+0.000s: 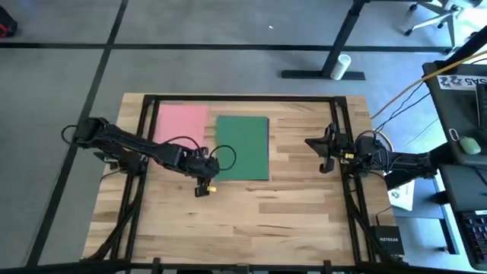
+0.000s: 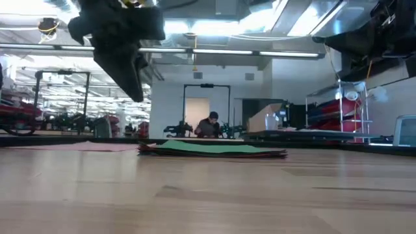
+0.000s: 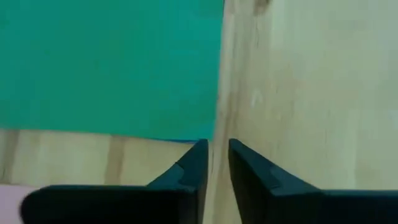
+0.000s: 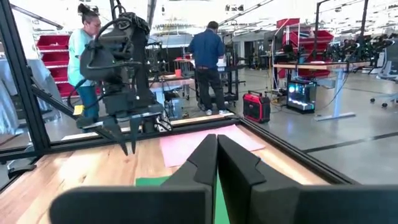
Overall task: Organize paper
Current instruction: Move the green paper to the bottom left of the table
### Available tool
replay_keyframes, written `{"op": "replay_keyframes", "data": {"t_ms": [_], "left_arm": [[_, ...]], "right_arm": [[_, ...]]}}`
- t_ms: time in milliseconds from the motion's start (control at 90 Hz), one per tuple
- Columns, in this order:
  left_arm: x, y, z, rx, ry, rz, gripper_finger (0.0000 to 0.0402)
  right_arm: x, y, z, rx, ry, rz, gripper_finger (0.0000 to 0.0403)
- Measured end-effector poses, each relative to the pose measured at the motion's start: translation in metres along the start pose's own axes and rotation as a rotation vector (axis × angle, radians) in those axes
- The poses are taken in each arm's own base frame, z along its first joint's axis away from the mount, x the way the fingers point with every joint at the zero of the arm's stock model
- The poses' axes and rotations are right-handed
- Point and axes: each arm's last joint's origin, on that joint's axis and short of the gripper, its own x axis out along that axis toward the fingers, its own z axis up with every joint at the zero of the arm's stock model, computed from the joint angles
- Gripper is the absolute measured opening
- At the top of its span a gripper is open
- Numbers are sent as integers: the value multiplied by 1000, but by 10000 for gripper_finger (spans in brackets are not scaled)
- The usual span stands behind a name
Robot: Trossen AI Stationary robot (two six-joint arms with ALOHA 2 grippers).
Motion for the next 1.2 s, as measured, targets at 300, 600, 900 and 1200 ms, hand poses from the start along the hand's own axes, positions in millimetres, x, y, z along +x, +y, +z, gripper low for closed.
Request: {"op": "replay_keyframes", "data": {"t_ms": [300,600,900,1200], "left_arm": [[24,-5,-1,37,61,14,127],[45,-7,-2,59,96,29,151],[60,-7,-5,203,128,129,153],[61,-5,-5,252,136,144,152]], "right_arm": [[0,0,0,-5,1,0,1],[0,0,0,-5,4,0,1],[0,0,-1,-8,7,-9,1],[0,0,-1,-10,7,-9,1]]}}
